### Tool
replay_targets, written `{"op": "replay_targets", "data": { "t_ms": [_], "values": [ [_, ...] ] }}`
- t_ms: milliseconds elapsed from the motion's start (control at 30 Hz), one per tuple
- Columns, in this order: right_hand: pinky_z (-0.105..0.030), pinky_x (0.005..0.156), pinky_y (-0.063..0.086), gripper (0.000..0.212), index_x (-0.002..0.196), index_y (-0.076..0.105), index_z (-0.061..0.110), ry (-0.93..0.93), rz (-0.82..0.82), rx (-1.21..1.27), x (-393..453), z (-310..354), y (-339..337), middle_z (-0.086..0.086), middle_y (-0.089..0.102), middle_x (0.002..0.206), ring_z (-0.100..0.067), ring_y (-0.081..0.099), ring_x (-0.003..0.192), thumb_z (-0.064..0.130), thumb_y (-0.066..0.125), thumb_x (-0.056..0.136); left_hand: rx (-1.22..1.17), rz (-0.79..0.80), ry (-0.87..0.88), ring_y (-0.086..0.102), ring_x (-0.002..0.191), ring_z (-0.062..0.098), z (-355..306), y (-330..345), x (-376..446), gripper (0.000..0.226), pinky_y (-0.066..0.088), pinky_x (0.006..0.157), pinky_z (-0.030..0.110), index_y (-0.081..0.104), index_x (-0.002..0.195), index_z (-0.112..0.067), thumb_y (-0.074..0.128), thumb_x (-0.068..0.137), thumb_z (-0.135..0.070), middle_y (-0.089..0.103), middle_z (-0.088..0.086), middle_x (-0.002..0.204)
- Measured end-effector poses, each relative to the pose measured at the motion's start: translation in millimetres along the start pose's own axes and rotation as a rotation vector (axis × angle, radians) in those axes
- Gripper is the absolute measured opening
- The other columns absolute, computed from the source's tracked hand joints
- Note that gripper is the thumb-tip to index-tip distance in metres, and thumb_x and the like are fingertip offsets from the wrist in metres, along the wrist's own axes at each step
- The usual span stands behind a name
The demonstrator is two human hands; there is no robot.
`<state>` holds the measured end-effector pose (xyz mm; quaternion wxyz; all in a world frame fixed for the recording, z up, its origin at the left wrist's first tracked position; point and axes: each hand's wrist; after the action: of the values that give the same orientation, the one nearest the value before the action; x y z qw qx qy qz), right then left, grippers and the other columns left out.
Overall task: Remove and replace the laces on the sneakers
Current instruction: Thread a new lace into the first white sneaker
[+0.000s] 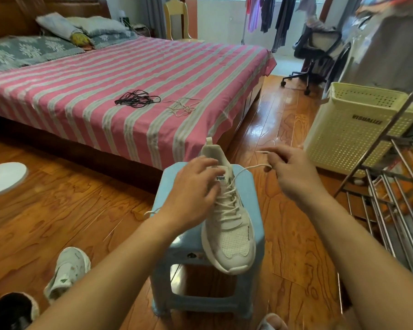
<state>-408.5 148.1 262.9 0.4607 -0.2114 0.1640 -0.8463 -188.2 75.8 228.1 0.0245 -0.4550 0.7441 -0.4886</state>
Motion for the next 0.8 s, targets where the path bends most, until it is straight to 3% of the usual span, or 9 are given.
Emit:
{"op": "replay_targets", "data": {
  "t_ms": [67, 133, 233, 333, 400, 500, 567, 733, 800],
  "values": [
    [-0.03, 0.064, 0.05, 0.019, 0.097, 0.069, 0.026, -0.036, 0.017, -0.074, 7, -2, -9, 0.001, 0.071, 0.083, -0.008, 0.064, 0.068, 0.021, 0.052, 0.104, 0.049, 0.073, -0.043, 0.042, 0.133, 0.017, -5, 10, 7, 0.032, 0.034, 0.113, 0.04, 0.065, 0.131, -0.028, 0.058, 0.1, -0.031, 0.052, -0.004, 0.142],
    [-0.032, 0.071, 0.055, 0.02, 0.098, 0.068, 0.019, 0.018, -0.134, 0.084, 14, -5, -21, 0.0, 0.07, 0.09, -0.013, 0.066, 0.078, 0.019, 0.049, 0.105, 0.03, 0.111, -0.148, 0.041, 0.131, 0.018, -5, 12, 13, 0.031, 0.031, 0.109, 0.038, 0.064, 0.127, -0.033, 0.058, 0.098, -0.026, 0.051, -0.005, 0.137],
    [-0.02, 0.04, 0.039, 0.018, 0.097, 0.061, 0.008, 0.278, -0.074, 0.696, 15, -4, -33, -0.003, 0.052, 0.072, -0.007, 0.044, 0.043, 0.012, 0.045, 0.106, -0.02, 0.128, -0.256, 0.041, 0.122, 0.018, -5, 7, 24, 0.035, 0.03, 0.105, 0.037, 0.071, 0.113, -0.037, 0.053, 0.095, -0.014, 0.053, -0.008, 0.122],
    [-0.02, 0.037, 0.029, 0.019, 0.089, 0.068, 0.013, 0.26, 0.366, -0.122, 6, -14, -16, -0.001, 0.054, 0.064, -0.008, 0.039, 0.04, 0.022, 0.057, 0.102, 0.056, 0.156, -0.296, 0.041, 0.118, 0.018, -4, 0, 32, 0.035, 0.03, 0.105, 0.037, 0.074, 0.107, -0.044, 0.051, 0.097, -0.019, 0.05, -0.011, 0.114],
    [-0.014, 0.044, 0.036, 0.018, 0.088, 0.073, 0.018, 0.107, 0.449, -0.428, -4, -11, 4, 0.002, 0.067, 0.071, -0.004, 0.053, 0.05, 0.026, 0.061, 0.1, 0.077, 0.172, -0.298, 0.038, 0.121, 0.018, -4, 1, 34, 0.029, 0.03, 0.109, 0.04, 0.074, 0.106, -0.047, 0.052, 0.097, -0.03, 0.049, -0.012, 0.116],
    [-0.018, 0.05, 0.05, 0.015, 0.093, 0.073, 0.01, 0.046, 0.343, -0.183, -9, -8, 26, -0.005, 0.071, 0.082, -0.008, 0.066, 0.061, 0.016, 0.061, 0.099, 0.115, 0.217, -0.283, 0.03, 0.134, 0.023, -6, 10, 36, 0.021, 0.026, 0.114, 0.042, 0.074, 0.112, -0.047, 0.058, 0.099, -0.046, 0.047, -0.009, 0.139],
    [-0.028, 0.054, 0.059, 0.015, 0.092, 0.072, 0.008, 0.083, 0.264, -0.126, -9, -10, 33, -0.005, 0.071, 0.08, -0.009, 0.069, 0.063, 0.013, 0.06, 0.099, 0.038, 0.223, -0.296, 0.025, 0.138, 0.022, -6, 13, 38, 0.019, 0.022, 0.117, 0.042, 0.074, 0.105, -0.05, 0.059, 0.1, -0.038, 0.043, -0.011, 0.148],
    [-0.033, 0.061, 0.062, 0.016, 0.096, 0.067, 0.0, 0.254, 0.18, 0.15, -16, -8, 42, -0.016, 0.069, 0.086, -0.025, 0.074, 0.074, 0.01, 0.055, 0.101, -0.156, 0.145, -0.324, 0.034, 0.141, 0.018, -2, 14, 39, 0.072, 0.028, 0.12, 0.046, 0.065, 0.066, -0.067, 0.054, 0.089, 0.001, 0.051, -0.016, 0.141],
    [-0.032, 0.063, 0.062, 0.017, 0.096, 0.067, 0.0, 0.3, 0.152, 0.191, -20, -7, 45, -0.016, 0.069, 0.084, -0.025, 0.073, 0.073, 0.01, 0.054, 0.101, -0.17, 0.128, -0.327, 0.038, 0.139, 0.019, -1, 17, 39, 0.07, 0.031, 0.118, 0.047, 0.064, 0.062, -0.066, 0.055, 0.087, -0.002, 0.055, -0.015, 0.137]
  ]
}}
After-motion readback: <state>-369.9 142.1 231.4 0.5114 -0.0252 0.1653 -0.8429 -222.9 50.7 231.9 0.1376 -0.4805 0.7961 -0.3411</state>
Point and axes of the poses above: each hand's wrist, its own x-axis towards the middle knuckle, its own y-axis out of the palm, z = x × y
